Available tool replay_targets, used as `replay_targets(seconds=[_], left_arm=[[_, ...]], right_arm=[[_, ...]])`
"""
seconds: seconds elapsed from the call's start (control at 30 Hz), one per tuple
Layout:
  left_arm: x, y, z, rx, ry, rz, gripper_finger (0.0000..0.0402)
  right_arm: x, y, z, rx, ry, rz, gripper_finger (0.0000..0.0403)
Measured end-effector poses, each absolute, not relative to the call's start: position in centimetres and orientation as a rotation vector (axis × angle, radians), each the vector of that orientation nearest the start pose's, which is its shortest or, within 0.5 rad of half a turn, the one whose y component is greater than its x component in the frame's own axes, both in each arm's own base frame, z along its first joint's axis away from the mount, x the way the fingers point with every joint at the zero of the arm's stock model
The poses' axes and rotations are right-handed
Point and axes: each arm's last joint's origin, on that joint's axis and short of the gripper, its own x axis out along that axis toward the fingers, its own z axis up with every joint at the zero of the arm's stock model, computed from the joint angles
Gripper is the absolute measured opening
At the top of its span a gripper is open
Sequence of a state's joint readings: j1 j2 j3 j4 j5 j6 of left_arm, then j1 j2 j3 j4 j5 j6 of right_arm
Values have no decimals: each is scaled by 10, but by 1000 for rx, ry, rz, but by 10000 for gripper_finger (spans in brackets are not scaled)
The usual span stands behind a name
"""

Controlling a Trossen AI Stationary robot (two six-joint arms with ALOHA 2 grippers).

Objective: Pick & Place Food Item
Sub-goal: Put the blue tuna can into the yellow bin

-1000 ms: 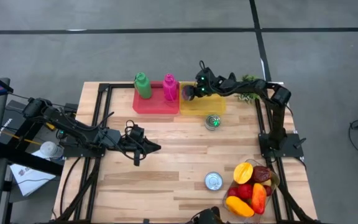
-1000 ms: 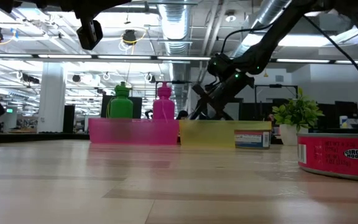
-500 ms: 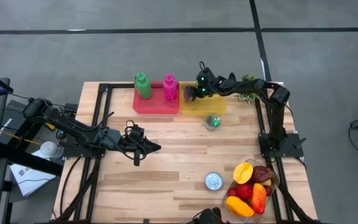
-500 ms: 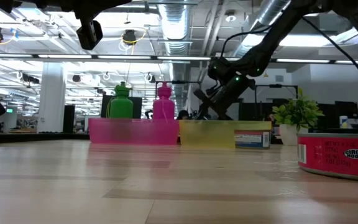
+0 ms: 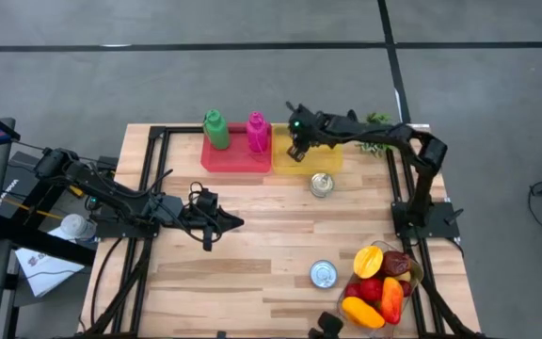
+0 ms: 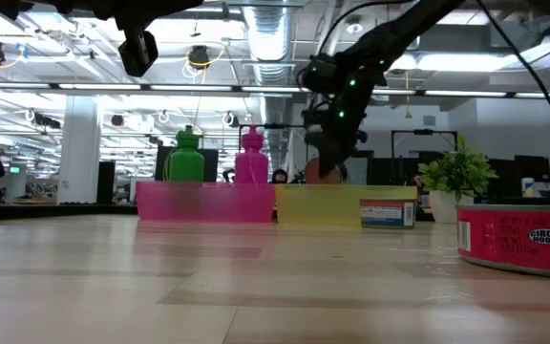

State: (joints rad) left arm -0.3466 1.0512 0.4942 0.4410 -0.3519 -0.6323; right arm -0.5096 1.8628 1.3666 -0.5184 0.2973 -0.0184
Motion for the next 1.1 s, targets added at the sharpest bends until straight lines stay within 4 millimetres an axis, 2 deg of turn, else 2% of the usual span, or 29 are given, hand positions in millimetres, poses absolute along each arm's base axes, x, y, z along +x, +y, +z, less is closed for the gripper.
replay_targets(seconds=[0.07, 0.2, 0.3, 0.6, 0.97, 1.03, 1.1], left_arm=[[213, -66, 243, -592, 103, 40, 0], [213, -66, 243, -592, 103, 39, 0], [213, -66, 243, -592, 103, 40, 0], [213, -66, 243, -593, 103, 43, 0], [213, -66, 243, -594, 98, 55, 0], [213, -66, 243, -594, 98, 56, 0], [213, -66, 243, -594, 97, 58, 0]], right_arm=[[344, -192, 204, -19, 1091, -715, 130], [360, -185, 203, -209, 1125, -722, 130], [369, -182, 195, -288, 1173, -678, 130], [383, -187, 167, -332, 1258, -621, 130], [388, -189, 166, -334, 1242, -622, 131], [387, -188, 165, -333, 1253, -619, 152], [387, -188, 165, -332, 1257, -618, 197]])
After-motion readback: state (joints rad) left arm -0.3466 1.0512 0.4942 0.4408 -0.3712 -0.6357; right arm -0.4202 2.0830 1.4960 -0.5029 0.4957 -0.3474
